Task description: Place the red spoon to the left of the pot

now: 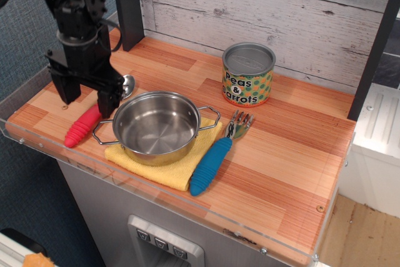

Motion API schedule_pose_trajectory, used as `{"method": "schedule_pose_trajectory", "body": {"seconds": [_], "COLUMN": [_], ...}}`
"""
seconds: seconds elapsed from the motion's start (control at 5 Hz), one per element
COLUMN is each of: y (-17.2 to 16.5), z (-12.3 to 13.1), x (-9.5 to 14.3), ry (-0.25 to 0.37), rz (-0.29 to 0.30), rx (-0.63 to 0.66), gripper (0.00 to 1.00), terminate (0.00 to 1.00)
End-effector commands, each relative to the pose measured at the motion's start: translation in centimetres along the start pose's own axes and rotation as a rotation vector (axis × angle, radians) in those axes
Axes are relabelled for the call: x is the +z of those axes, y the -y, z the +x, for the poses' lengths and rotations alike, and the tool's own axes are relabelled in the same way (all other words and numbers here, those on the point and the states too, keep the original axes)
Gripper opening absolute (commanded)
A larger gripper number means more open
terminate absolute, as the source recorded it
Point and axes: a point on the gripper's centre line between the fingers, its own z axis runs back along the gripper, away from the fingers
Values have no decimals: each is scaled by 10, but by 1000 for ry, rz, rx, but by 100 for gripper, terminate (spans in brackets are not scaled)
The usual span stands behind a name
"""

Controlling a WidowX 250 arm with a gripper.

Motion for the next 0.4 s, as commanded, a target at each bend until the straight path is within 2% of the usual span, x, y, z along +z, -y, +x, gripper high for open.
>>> {"method": "schedule_pose_trajectory", "body": {"seconds": [0.0, 0.2], "y": [-4, 6], "z": [21, 24], "x": [59, 68], "ry": [82, 66], "rz": [20, -17], "rx": [40, 46], "gripper": [100, 100], "terminate": [0, 0]}}
